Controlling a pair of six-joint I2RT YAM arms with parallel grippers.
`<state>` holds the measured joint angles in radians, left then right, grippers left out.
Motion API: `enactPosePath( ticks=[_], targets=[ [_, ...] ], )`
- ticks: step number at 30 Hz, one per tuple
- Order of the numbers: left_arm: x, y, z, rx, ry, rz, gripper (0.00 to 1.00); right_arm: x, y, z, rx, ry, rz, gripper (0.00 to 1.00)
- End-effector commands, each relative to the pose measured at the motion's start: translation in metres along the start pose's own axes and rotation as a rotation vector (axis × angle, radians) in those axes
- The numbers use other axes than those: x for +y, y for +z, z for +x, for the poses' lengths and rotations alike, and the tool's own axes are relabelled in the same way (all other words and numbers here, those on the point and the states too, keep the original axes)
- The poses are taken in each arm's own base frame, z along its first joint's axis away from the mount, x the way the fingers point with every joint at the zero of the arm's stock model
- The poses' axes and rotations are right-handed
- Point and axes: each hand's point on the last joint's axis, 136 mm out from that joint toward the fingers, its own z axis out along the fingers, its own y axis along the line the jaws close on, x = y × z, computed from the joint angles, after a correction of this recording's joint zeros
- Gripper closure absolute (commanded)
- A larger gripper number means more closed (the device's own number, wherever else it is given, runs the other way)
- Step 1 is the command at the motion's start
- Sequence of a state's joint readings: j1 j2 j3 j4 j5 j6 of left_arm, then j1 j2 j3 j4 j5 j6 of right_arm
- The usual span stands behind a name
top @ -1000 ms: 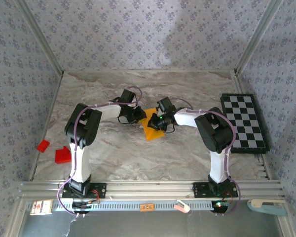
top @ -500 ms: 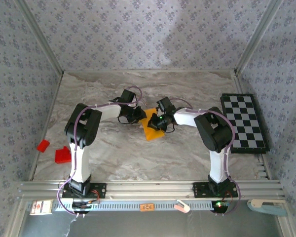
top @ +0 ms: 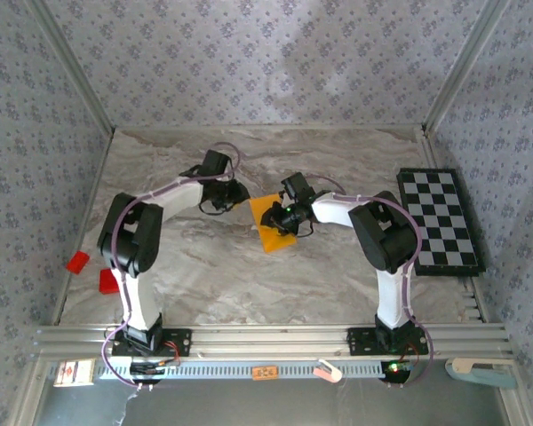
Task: Fold a paper plane with a square sheet of paper (pick it up from the middle)
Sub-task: Fold the triangle a second time at the center of the table.
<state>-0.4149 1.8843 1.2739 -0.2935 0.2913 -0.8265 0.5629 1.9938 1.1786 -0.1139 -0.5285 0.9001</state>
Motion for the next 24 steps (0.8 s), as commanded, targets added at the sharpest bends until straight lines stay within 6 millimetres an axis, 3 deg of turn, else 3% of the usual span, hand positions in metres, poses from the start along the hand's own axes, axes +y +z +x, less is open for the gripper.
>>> enactPosePath(
  ticks=[1,9,17,24],
  targets=[
    [0.001,-0.016,0.004,-0.014,0.021,-0.008,0.66,-0.025,0.008,0.006,0.03,0.051,0.08,0.66],
    [-0.022,-0.01,0.032,0.074,0.024,0.13,0.67,-0.031,0.007,0.006,0.035,0.06,0.089,0.61],
    [-0.026,0.002,0.064,0.158,0.005,0.158,0.85,-0.046,0.008,0.01,0.052,0.091,0.133,0.89],
    [-0.025,0.016,0.094,0.214,0.01,0.122,0.94,-0.049,0.009,0.011,0.059,0.101,0.143,0.99]
  ],
)
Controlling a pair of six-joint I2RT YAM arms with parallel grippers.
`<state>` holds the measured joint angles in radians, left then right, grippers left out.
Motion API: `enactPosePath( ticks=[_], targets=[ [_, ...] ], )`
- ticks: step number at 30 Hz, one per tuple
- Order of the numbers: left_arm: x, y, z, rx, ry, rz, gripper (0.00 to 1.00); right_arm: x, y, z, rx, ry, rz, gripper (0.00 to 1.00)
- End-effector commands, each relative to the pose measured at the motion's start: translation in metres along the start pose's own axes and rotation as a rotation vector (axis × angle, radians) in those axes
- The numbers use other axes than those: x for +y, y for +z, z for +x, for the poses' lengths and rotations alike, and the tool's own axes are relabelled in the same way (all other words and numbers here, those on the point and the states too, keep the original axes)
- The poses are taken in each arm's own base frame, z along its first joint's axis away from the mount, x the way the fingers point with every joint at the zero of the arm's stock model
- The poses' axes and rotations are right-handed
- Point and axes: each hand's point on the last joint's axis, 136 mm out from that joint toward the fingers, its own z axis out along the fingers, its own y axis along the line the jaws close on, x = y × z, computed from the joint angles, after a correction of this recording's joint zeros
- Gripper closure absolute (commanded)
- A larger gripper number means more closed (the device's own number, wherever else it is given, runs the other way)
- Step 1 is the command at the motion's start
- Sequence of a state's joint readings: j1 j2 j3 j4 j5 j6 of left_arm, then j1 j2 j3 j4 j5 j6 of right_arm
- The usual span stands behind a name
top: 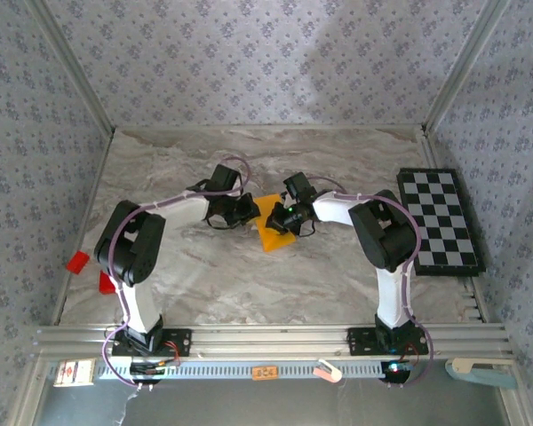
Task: Fold a paper plane with a square sheet of paper (pick it up from the middle)
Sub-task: Fold the triangle a second time at the center of the table.
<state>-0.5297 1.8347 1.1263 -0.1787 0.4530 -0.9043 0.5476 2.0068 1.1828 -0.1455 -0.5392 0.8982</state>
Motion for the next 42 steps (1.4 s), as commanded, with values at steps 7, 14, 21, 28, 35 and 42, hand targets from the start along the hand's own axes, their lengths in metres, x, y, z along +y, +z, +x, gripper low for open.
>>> enactPosePath(
  ticks=[7,14,21,28,35,42],
  targets=[
    [0.016,0.019,0.016,-0.001,-0.032,-0.065,1.0,-0.039,0.011,0.011,0.048,0.077,0.121,1.0],
    [0.021,0.028,0.014,0.005,-0.03,-0.079,1.0,-0.038,0.012,0.011,0.05,0.074,0.117,1.0],
    [0.026,0.032,0.011,-0.001,-0.028,-0.108,1.0,-0.038,0.012,0.011,0.05,0.076,0.118,1.0],
    [0.029,0.032,0.011,-0.005,-0.028,-0.136,1.0,-0.038,0.011,0.012,0.053,0.077,0.117,1.0],
    [0.005,0.021,0.003,-0.038,0.008,-0.068,1.0,-0.038,0.01,0.012,0.051,0.074,0.121,1.0],
    [0.014,0.03,0.004,-0.017,-0.003,-0.097,1.0,-0.039,0.01,0.011,0.051,0.074,0.119,1.0]
  ],
)
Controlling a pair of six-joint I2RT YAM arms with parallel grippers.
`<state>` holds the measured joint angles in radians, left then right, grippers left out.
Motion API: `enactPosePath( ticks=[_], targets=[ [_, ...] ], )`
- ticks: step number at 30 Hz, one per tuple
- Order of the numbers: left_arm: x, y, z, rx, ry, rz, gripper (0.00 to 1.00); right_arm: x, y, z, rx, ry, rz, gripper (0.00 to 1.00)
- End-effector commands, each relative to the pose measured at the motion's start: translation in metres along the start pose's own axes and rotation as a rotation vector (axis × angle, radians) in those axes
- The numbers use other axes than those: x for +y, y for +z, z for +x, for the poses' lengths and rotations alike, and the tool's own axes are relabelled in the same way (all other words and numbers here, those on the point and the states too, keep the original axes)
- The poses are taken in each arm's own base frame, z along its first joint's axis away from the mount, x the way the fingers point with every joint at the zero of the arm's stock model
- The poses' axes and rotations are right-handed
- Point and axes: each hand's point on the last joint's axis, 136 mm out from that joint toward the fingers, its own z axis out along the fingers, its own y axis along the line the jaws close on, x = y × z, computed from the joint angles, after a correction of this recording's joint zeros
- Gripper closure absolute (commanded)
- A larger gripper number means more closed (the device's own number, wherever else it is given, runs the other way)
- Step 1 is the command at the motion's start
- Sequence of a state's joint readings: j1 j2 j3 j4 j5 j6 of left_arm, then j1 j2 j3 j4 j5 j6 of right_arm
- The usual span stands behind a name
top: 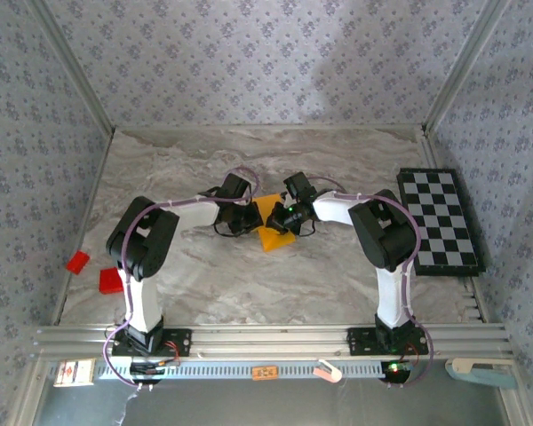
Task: Fold a paper plane with a square sheet of paper (pick it up from the middle)
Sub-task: Fold the triangle a second time at the center of the table.
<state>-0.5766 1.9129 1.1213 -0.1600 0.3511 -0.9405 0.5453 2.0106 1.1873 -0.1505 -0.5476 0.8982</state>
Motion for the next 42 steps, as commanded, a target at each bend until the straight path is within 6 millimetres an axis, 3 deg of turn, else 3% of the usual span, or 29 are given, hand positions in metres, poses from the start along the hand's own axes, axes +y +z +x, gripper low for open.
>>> enactPosePath(
  ticks=[1,7,10,15,19,25,42],
  targets=[
    [-0.007,0.002,-0.002,0.005,0.017,0.001,1.0,-0.039,0.009,0.011,0.043,0.072,0.122,1.0],
    [0.019,0.009,0.008,0.047,0.004,-0.11,1.0,-0.032,0.008,0.01,0.04,0.06,0.098,1.0],
    [0.03,0.011,0.013,0.065,0.01,-0.156,1.0,-0.02,0.004,0.007,0.033,0.038,0.055,1.0],
    [0.04,0.01,0.015,0.085,0.051,-0.212,1.0,0.013,-0.016,-0.003,-0.006,-0.045,-0.047,1.0],
    [0.04,0.011,0.014,0.09,0.096,-0.225,1.0,0.018,-0.031,-0.01,-0.048,-0.135,-0.057,0.99],
    [0.037,0.011,0.01,0.092,0.136,-0.231,1.0,0.01,-0.027,-0.006,-0.023,-0.186,-0.052,0.99],
    [0.041,0.014,0.009,0.105,0.139,-0.245,1.0,-0.031,-0.006,0.004,0.044,-0.123,0.051,0.99]
  ],
)
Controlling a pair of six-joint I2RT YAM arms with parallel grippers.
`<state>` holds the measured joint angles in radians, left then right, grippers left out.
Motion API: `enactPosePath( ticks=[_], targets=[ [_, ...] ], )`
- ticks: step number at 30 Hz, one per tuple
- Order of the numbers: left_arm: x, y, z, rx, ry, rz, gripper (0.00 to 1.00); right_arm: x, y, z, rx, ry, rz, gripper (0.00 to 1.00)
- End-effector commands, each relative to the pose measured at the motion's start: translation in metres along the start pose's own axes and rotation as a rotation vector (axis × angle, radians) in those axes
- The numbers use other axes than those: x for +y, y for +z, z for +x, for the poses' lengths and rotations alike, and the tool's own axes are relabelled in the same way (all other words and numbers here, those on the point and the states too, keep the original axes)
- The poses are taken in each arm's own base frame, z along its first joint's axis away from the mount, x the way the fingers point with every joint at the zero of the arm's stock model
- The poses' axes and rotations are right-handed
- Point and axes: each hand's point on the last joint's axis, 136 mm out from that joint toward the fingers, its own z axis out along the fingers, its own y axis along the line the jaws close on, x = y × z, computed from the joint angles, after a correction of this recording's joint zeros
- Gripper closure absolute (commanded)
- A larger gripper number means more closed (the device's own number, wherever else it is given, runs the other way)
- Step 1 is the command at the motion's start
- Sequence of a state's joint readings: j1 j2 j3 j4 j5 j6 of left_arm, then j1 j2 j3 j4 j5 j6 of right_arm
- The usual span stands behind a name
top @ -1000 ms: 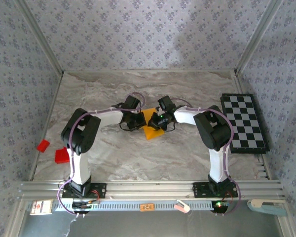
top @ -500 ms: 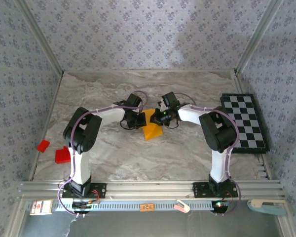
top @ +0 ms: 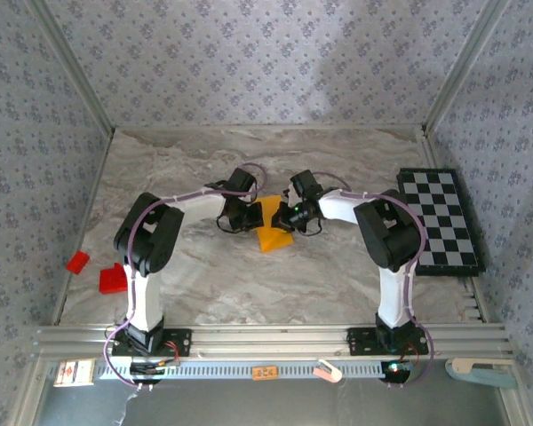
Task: Fold a paper plane with a square sheet of paper (pick it up from the middle)
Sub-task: Fold the triangle a second time at the center of the table.
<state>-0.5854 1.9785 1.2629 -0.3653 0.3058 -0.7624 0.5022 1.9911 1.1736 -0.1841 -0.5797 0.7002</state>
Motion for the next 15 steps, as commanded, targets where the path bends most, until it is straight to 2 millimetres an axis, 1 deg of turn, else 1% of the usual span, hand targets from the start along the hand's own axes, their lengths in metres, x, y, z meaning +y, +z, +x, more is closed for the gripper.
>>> enactPosePath(
  ticks=[1,6,9,10,13,15],
  targets=[
    [0.032,0.016,0.013,0.063,0.001,-0.121,1.0,-0.022,0.007,0.012,0.035,0.032,0.058,0.99],
    [0.031,0.015,0.007,0.067,0.033,-0.117,1.0,-0.033,0.012,0.014,0.02,0.08,0.08,0.99],
    [0.022,0.007,0.001,0.054,0.057,-0.094,1.0,-0.04,0.016,0.017,0.019,0.105,0.099,1.0],
    [0.017,0.003,-0.002,0.046,0.06,-0.081,1.0,-0.043,0.018,0.019,0.02,0.116,0.105,1.0],
    [-0.008,-0.017,-0.007,0.018,0.065,0.006,1.0,-0.051,0.021,0.023,0.024,0.141,0.126,1.0],
    [-0.026,-0.032,-0.008,0.0,0.056,0.083,0.96,-0.056,0.022,0.024,0.026,0.152,0.149,1.0]
  ],
)
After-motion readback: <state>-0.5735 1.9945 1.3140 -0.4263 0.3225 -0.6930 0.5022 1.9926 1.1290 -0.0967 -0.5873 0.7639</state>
